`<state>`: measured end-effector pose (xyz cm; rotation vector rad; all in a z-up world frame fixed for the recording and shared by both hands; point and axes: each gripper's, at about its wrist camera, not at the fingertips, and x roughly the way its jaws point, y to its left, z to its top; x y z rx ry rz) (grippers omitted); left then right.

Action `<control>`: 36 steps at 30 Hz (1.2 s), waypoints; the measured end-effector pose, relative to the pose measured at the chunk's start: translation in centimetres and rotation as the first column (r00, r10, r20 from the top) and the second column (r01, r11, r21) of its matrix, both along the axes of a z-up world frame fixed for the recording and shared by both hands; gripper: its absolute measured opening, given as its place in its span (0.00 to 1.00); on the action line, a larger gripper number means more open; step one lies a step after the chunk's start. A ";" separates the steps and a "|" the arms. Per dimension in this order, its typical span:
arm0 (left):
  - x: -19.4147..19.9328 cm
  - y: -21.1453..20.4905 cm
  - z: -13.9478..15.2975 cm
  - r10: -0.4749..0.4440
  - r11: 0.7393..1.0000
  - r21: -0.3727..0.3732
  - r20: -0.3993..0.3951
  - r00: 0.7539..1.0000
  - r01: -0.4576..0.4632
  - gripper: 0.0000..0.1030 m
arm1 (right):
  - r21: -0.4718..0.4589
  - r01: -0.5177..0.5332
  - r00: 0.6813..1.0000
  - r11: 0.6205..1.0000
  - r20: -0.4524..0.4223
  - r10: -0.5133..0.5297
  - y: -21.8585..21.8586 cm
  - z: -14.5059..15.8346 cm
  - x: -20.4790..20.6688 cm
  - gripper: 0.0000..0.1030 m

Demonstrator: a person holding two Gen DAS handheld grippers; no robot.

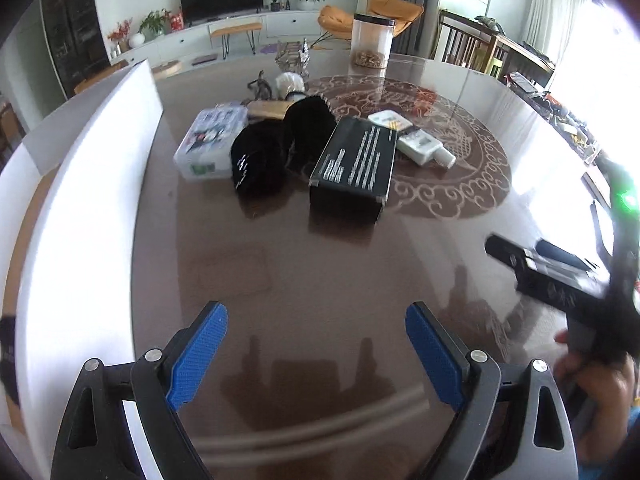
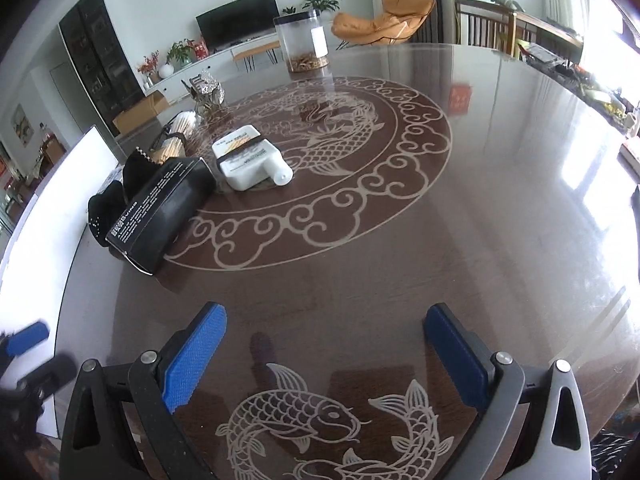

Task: Organize objects
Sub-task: 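Grasp the black Odor Removing Bar box with the left gripper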

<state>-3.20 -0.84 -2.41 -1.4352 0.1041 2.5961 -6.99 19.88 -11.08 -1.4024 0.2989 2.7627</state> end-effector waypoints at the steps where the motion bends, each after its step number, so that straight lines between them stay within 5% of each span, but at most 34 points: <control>1: -0.8 0.2 -0.1 0.000 1.000 -0.007 -0.010 1.000 0.000 0.89 | 0.005 -0.002 1.000 1.000 0.001 0.002 -0.1 -0.1 0.1 0.99; 7: -7.1 1.7 -0.4 -0.019 0.999 0.025 -0.035 0.999 0.020 0.88 | 0.032 -0.010 1.000 0.999 0.007 0.010 -0.5 -0.4 -0.1 1.00; 18: -13.4 7.4 -3.7 -0.145 0.982 -0.114 0.040 0.989 0.149 0.87 | 0.051 -0.012 1.000 0.999 0.011 0.012 -0.7 -0.4 -0.1 1.00; 19: -13.4 7.3 -3.7 -0.133 0.987 -0.091 0.026 0.991 0.135 0.83 | 0.053 -0.013 1.000 0.998 0.012 0.012 -0.8 -0.4 -0.1 1.00; 21: -13.0 6.6 -3.6 -0.093 0.994 -0.051 0.008 0.996 0.093 0.58 | 0.060 -0.014 1.000 0.998 0.013 0.014 -0.9 -0.4 -0.1 1.00; 22: -12.8 6.4 -3.6 -0.081 0.996 -0.032 0.010 0.997 0.081 0.56 | 0.063 -0.015 1.000 0.998 0.014 0.014 -0.9 -0.4 -0.2 1.00; 36: -1.1 0.5 -4.0 0.081 0.996 -0.026 -0.041 0.996 -0.083 0.63 | 0.146 -0.029 0.999 0.989 0.043 0.023 -1.9 -0.8 -0.7 1.00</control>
